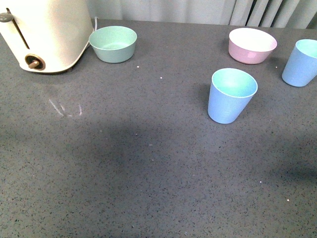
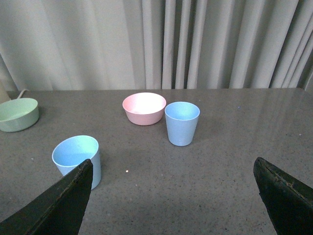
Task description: Stack blue cups with both arms
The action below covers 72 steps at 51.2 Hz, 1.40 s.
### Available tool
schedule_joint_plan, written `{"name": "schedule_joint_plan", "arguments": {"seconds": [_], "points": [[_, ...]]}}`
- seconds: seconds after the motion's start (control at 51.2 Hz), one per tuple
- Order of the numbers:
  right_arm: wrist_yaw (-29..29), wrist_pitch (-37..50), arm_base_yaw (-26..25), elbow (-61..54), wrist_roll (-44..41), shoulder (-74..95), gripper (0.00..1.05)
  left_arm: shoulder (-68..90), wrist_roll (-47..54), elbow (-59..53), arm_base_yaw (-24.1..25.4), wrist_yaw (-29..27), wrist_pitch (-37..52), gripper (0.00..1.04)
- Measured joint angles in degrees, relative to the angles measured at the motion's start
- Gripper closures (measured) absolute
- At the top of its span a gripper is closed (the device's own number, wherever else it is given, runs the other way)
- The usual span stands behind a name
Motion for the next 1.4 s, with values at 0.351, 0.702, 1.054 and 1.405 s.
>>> {"name": "schedule_joint_plan", "arguments": {"seconds": [0.351, 0.702, 1.054, 1.405], "points": [[0.0, 0.0, 0.0, 0.0, 0.0, 0.0, 0.09, -14.9, 0.1, -1.3, 5.4, 5.6, -12.7, 1.03], [0.0, 0.0, 0.0, 0.0, 0.0, 0.0, 0.09, -27.3, 0.1, -1.3, 5.4, 5.7, -24.1, 1.03], [0.0, 0.0, 0.0, 0.0, 0.0, 0.0, 0.09, -35.7, 0.1, -1.3, 5.4, 5.7, -32.4, 1.03], [0.0, 0.0, 0.0, 0.0, 0.0, 0.0, 0.09, -44.2, 0.1, -1.3, 5.4, 5.6, -42.2, 1.03]]}}
